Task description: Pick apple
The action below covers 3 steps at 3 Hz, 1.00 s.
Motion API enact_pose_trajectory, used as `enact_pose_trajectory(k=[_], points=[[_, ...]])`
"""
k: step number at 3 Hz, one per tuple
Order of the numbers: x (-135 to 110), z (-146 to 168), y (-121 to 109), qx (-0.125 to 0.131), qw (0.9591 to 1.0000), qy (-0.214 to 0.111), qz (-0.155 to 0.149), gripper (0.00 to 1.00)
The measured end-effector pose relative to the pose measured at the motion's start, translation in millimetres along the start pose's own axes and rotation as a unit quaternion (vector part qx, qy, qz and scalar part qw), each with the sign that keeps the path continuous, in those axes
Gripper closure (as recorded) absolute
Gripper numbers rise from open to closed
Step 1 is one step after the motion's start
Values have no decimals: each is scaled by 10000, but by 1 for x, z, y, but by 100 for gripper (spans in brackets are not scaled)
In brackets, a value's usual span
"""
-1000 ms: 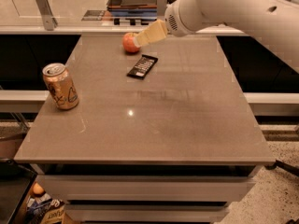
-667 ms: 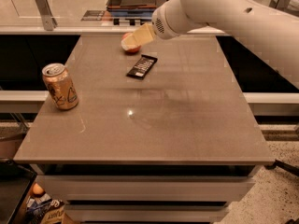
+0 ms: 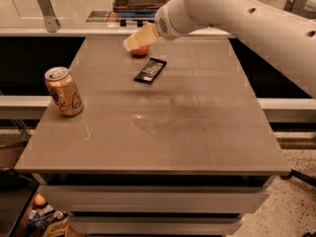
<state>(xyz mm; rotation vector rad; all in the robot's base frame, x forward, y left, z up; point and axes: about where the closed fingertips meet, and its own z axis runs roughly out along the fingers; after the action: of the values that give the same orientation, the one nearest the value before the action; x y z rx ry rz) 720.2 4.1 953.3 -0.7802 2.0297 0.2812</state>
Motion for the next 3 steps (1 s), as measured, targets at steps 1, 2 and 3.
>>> enact_pose_trajectory(k=[1,2,3], points=[[-14,31,0,-85,9999,-53,-28,0],[-18,64,6,-224,9997,45,-6,0],[-14,98,13,-342,9992,175,94,0]])
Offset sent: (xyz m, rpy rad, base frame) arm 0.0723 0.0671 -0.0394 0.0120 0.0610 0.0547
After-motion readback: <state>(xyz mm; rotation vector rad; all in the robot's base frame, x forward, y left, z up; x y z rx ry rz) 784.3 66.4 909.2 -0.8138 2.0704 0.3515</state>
